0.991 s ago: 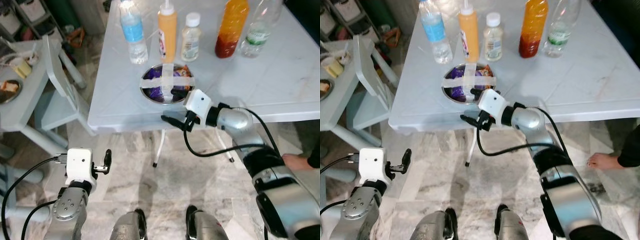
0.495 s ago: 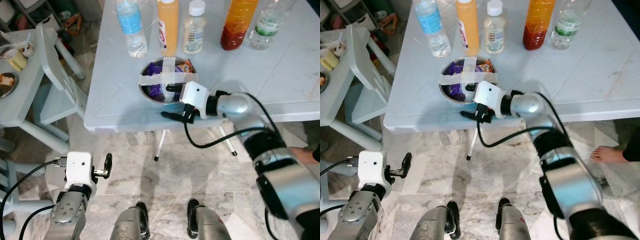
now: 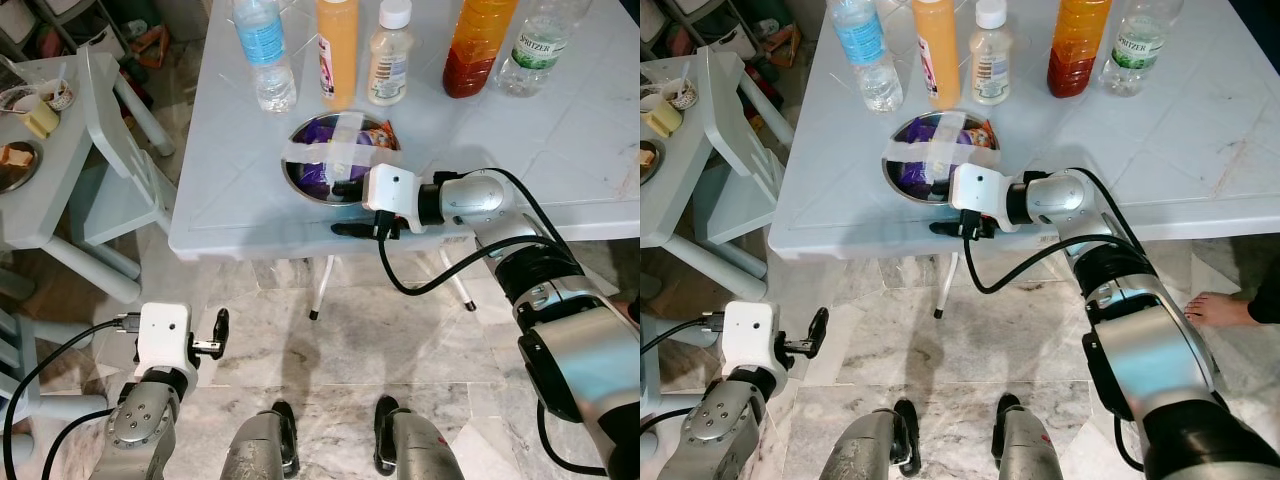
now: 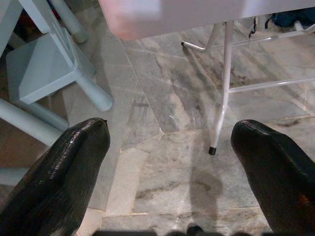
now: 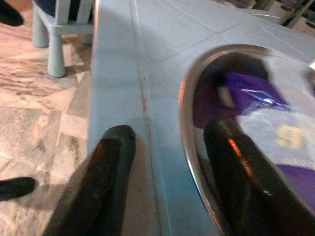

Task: Restocking fridge

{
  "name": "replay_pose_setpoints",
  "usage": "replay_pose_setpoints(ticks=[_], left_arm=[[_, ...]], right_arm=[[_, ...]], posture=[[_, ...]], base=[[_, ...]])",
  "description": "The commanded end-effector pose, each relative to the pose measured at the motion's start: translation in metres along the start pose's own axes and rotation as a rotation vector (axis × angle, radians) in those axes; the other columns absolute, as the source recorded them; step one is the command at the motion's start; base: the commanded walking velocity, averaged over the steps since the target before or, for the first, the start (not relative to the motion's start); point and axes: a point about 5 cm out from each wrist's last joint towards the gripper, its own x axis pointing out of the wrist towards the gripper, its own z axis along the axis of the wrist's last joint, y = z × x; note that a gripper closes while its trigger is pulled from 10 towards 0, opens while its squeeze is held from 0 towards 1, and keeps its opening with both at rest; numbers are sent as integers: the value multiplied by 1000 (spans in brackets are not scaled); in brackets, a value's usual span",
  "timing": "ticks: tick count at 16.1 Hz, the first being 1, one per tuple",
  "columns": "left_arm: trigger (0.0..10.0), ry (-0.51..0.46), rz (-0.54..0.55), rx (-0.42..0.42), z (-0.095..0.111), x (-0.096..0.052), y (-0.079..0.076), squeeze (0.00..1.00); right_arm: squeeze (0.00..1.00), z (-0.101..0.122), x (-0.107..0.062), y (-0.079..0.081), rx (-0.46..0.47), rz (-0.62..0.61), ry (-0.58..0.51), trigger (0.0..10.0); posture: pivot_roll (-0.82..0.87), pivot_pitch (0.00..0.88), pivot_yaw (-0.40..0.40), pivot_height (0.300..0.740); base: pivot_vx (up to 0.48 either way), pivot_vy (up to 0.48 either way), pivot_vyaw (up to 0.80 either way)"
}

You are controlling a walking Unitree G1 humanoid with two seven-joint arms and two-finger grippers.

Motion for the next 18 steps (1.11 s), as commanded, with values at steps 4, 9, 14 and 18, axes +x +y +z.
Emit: replay_pose_setpoints(ticks=[4,9,14,18], left_arm=[[10000,36,10,14,-5,2,1,0],[10000,42,-1,18,-6,6,-2,0],[10000,39,-14,21,-5,12,-4,0],[10000,14,-37,-17,0,17,-14,0]], right_arm=[[0,-24,-9,20,16,150,129,0],[0,-36,-26,27,0,179,171,0],[0,-45,-41,34,19,170,185,0],[0,-52,-46,41,27,90,188,0]], posture=[[109,273,123,740],[102,254,125,740],[85,240,126,740],[70,224,117,740]], base=[[0,0,0],[0,0,0],[0,0,0],[0,0,0]])
